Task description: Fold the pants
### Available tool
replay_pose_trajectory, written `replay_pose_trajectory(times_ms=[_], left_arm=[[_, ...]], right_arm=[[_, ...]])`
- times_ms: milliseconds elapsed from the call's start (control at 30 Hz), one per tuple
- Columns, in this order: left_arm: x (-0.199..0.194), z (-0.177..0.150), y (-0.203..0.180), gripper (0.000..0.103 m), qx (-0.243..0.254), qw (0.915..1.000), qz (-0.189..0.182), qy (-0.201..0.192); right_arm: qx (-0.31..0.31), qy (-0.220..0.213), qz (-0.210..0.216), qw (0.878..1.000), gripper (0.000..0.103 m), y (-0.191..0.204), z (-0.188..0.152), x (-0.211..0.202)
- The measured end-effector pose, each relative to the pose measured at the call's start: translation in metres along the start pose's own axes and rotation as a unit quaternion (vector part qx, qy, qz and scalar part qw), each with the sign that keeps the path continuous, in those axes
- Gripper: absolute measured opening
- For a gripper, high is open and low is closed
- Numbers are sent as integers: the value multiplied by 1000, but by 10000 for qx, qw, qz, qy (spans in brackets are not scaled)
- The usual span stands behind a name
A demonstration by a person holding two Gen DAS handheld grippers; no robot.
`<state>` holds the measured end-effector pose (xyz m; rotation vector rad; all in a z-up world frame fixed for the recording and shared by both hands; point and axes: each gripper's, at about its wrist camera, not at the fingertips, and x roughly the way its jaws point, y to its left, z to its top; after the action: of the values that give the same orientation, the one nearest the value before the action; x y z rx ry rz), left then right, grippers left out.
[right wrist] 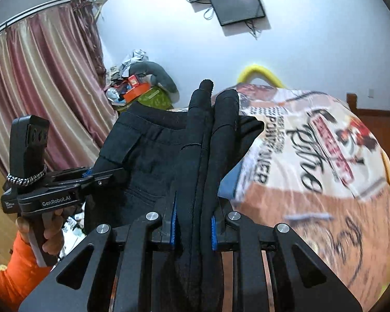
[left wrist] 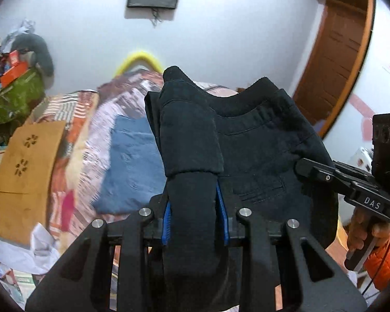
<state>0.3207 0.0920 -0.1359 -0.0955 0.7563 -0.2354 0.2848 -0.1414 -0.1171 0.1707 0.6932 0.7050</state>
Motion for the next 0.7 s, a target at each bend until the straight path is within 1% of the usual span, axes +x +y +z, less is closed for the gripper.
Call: replay_pose_trajectory(times_ms=[133,400,600,700], left_arm=[[15,14,26,29,-108,9997,197,-100],[57,37,86,29,-440,9985,280,-170],[101,43,123,29,-661,9973,303,-68],[131,41,143,29,-808,9962,298,96]], right_arm=[[20,-42,79,10000,17,3,20,37],[-69,63,106,9999,17,4,40,97],[-50,263,58,9996,17,-5,49,149],[89,451,46,9989,17,-16,48,176]])
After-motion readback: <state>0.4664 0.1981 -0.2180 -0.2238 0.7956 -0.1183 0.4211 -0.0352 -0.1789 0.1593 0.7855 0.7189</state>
